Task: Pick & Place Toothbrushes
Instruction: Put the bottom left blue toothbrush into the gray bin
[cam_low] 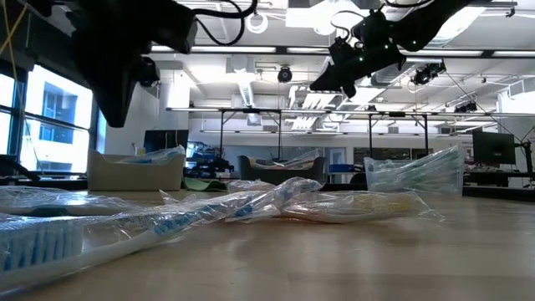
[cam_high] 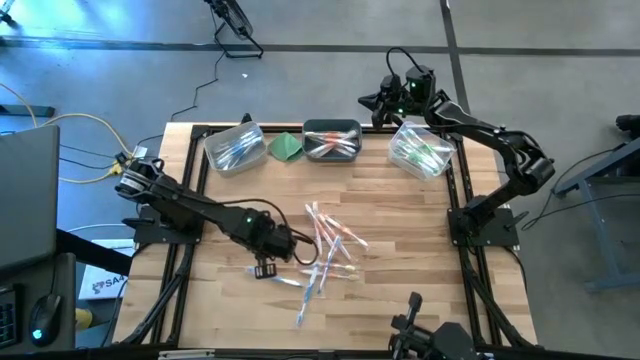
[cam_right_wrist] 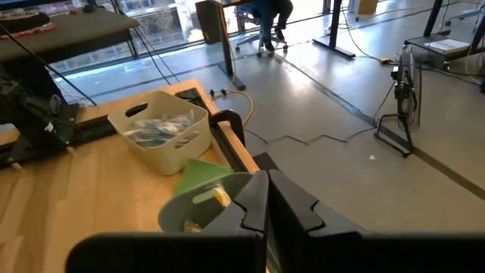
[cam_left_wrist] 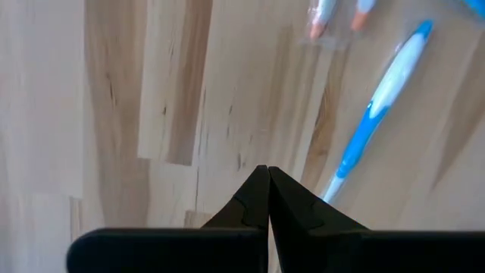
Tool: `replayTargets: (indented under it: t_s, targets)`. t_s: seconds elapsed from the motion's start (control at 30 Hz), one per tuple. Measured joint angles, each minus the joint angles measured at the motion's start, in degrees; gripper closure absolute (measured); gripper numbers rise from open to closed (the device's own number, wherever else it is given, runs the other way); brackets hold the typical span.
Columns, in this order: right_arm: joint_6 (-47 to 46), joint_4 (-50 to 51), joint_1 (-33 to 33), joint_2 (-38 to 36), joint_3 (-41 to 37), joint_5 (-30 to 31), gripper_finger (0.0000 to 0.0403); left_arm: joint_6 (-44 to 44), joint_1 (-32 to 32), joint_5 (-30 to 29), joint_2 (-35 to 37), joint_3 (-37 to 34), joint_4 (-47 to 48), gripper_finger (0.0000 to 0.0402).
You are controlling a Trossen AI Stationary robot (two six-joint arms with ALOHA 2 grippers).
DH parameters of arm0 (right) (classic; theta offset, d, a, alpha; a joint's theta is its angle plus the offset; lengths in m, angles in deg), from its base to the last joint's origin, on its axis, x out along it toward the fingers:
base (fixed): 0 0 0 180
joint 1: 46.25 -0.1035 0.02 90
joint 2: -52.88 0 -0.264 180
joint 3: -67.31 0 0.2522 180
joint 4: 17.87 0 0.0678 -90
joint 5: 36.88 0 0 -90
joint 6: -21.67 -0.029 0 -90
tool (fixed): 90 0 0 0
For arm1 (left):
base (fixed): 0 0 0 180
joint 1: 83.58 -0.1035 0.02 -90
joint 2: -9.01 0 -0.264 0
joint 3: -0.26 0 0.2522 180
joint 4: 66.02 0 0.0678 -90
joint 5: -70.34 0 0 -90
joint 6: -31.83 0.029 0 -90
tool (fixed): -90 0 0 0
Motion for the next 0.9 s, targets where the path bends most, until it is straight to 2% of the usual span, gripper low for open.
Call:
replayTargets:
  t_s: [0.53,0.9]
  targets:
    - [2.2,1.7,0.0,0.0,0.0,0.0,0.0399,-2.6,0.0,0.3,0.0,0.0,-6.0,0.0402]
    - [2.2,1.7,0.0,0.0,0.0,0.0,0.04,5.9,0.0,0.3,0.0,0.0,-5.9,0.0402]
